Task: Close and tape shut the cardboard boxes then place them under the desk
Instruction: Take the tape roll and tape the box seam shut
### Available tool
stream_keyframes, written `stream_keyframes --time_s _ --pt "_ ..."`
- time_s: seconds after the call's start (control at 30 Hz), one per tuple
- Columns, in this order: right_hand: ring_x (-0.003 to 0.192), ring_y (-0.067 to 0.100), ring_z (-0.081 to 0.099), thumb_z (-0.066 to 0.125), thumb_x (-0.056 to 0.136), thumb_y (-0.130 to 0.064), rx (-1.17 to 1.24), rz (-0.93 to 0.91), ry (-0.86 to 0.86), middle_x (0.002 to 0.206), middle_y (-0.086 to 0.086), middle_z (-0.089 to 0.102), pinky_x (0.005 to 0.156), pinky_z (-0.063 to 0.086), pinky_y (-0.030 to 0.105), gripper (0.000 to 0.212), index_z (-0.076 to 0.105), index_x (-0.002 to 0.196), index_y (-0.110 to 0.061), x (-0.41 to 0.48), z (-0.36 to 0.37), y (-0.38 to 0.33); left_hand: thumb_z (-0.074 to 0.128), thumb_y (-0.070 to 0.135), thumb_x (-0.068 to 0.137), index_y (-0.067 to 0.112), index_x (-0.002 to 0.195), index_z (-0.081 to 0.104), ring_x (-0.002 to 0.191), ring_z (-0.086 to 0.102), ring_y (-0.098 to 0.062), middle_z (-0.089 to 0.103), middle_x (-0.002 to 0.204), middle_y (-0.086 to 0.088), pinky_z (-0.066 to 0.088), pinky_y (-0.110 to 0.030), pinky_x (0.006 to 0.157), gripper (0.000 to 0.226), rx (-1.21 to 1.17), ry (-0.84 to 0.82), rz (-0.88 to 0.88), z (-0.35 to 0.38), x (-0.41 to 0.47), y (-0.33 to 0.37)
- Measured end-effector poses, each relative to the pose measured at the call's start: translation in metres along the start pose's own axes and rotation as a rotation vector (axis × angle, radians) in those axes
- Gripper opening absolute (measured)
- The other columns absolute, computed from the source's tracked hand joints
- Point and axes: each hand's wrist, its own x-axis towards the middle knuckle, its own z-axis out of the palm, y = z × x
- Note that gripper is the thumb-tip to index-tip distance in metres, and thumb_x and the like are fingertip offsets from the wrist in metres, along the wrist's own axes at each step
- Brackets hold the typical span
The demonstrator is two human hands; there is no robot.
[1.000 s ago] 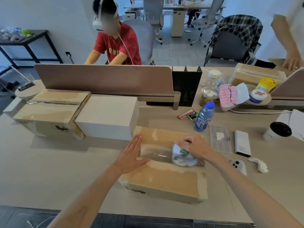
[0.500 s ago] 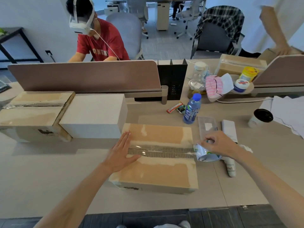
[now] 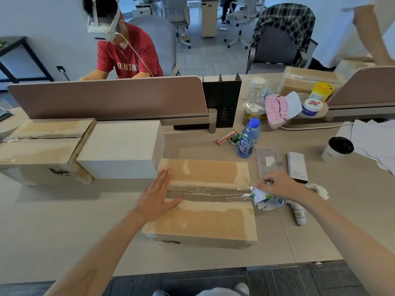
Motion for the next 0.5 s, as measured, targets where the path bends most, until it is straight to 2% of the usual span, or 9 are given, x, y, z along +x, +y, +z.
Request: stream_keyframes --time_s 0.17,0.27,0.4,0.5 --pt "0.048 0.01 0.023 0.068 0.089 -0.039 -0.028 -0.01 -0.034 0.049 -0.005 0.024 0.055 0.021 0.03 0.053 0.042 0.049 -0.015 -0.001 0.003 0.0 0.008 0.089 0.074 0.014 0.153 -0.007 0.144 -0.02 -0.004 -0.017 0.159 0.007 0.014 -0.027 0.116 0.111 -0.004 0.006 0.006 -0.001 -0.001 0.0" --pt "0.048 0.01 0.023 0.067 0.09 -0.038 -0.045 0.02 -0.07 0.051 0.001 0.026 0.054 0.021 0.029 0.055 0.046 0.057 0.0 -0.003 0.006 0.0 0.011 0.087 0.075 0.015 0.153 -0.009 0.144 -0.02 -0.004 -0.019 0.159 0.008 0.013 -0.028 0.116 0.109 -0.005 -0.003 0.005 -0.002 0.0 0.0" --pt "0.043 0.009 0.021 0.067 0.091 -0.035 -0.065 0.003 -0.041 0.048 -0.007 0.02 0.046 0.015 0.022 0.054 0.035 0.052 -0.015 -0.007 0.008 -0.004 0.011 0.088 0.075 0.015 0.153 -0.009 0.144 -0.022 -0.003 -0.019 0.159 0.008 0.011 -0.027 0.117 0.109 0.0 -0.013 -0.006 -0.001 -0.001 0.0" --pt "0.045 0.009 0.02 0.068 0.091 -0.034 -0.046 -0.004 -0.038 0.048 -0.007 0.02 0.048 0.014 0.024 0.054 0.034 0.052 -0.017 -0.006 0.01 -0.002 0.007 0.09 0.074 0.015 0.154 -0.008 0.144 -0.022 -0.003 -0.018 0.16 0.007 0.012 -0.027 0.118 0.111 0.002 -0.012 -0.006 0.0 0.0 -0.001"
